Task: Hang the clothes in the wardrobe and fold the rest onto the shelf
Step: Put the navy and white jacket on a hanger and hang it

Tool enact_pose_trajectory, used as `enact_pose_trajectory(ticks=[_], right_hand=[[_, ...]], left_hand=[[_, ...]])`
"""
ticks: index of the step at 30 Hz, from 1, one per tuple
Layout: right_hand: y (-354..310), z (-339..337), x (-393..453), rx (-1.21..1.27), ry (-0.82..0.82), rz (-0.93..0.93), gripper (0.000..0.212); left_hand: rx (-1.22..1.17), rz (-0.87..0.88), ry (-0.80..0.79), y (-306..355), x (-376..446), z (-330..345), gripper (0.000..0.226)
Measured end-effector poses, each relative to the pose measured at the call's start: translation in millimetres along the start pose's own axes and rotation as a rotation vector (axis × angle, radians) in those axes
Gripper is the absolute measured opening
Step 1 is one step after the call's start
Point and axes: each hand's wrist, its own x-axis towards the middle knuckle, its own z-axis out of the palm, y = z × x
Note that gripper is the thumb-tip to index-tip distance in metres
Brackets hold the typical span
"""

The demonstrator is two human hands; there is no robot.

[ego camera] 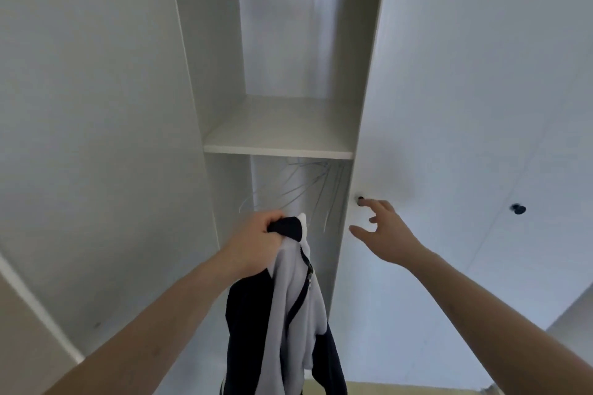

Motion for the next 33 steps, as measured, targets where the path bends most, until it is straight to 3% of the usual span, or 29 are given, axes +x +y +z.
enact_pose_trajectory(ticks=[8,17,20,23,33], right_hand=[[2,14,74,-0.341,-0.187,0.173,0.079],[16,28,58,-0.405,-0.023,0.133,0.06],[19,26,26,-0.3,0.059,0.143,0.047],[25,27,-23,-0.172,0.189,0.16,0.037],[81,7,-166,0.174,0.732,0.417,0.038]], left_hand=[[0.024,0.012,0.068,-8,13,-28,0.013],[0.019,-0.061,0.063,-33,19,-28,0.017],[0.026,-0.048,0.052,-35,18,-15,0.01],[0.019,-0.066,0.003,-34,19,-1,0.019],[0.051,0.04,-0.243,-22,20,55,0.004]])
